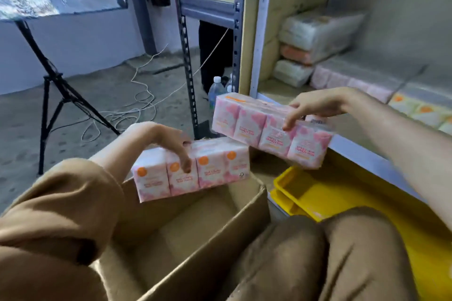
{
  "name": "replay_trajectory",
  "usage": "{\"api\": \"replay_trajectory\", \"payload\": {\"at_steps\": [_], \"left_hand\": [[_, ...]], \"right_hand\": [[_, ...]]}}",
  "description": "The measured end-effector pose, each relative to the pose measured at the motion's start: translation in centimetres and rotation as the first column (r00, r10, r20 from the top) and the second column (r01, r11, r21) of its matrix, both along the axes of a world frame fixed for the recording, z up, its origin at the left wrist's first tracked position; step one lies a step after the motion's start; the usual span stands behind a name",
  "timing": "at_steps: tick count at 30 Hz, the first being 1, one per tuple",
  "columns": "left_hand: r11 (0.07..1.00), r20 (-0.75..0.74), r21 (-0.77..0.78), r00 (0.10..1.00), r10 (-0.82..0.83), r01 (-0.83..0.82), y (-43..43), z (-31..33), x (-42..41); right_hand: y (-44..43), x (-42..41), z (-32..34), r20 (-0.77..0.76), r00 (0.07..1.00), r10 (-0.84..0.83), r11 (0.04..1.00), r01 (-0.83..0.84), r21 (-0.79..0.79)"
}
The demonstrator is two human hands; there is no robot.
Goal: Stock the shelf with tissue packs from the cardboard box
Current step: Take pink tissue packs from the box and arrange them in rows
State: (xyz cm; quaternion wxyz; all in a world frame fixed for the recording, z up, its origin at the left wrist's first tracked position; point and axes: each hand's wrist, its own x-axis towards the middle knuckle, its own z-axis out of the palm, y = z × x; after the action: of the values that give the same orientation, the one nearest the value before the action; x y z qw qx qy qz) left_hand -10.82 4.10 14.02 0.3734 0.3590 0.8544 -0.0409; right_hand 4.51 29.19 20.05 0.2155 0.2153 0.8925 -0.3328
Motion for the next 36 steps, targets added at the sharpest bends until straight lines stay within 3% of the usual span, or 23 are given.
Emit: {"api": "replay_trajectory", "payload": {"at_steps": [8, 18, 24, 28, 36], "left_hand": [[0.969, -0.237, 0.123, 0.954, -0.183, 0.216, 11.3, 8.5, 2.0], [0.799, -0.524, 0.285, 0.784, -0.333, 0.530, 26.9, 10.0, 5.4], [0.786, -0.491, 0.163, 0.740, -0.460, 0.596, 33.6, 8.0, 7.7], [0.786, -0.458, 0.104, 0.731, -0.506, 0.609, 36.0, 6.2, 8.0], [0.792, -0.384, 0.112, 0.761, -0.523, 0.600, 37.1, 5.1, 7.7]], "right_hand": [[9.6, 12.6, 7.3, -0.175, 0.949, -0.263, 0.953, 0.284, 0.108], [16.1, 23.5, 4.8, -0.097, 0.846, -0.524, 0.820, 0.531, 0.213], [18.3, 24.9, 1.3, -0.004, 0.848, -0.530, 0.821, 0.514, 0.248], [19.2, 25.2, -0.5, -0.032, 0.834, -0.550, 0.807, 0.541, 0.235], [19.5, 24.7, 0.1, 0.087, 0.877, -0.472, 0.873, 0.451, 0.186]]}}
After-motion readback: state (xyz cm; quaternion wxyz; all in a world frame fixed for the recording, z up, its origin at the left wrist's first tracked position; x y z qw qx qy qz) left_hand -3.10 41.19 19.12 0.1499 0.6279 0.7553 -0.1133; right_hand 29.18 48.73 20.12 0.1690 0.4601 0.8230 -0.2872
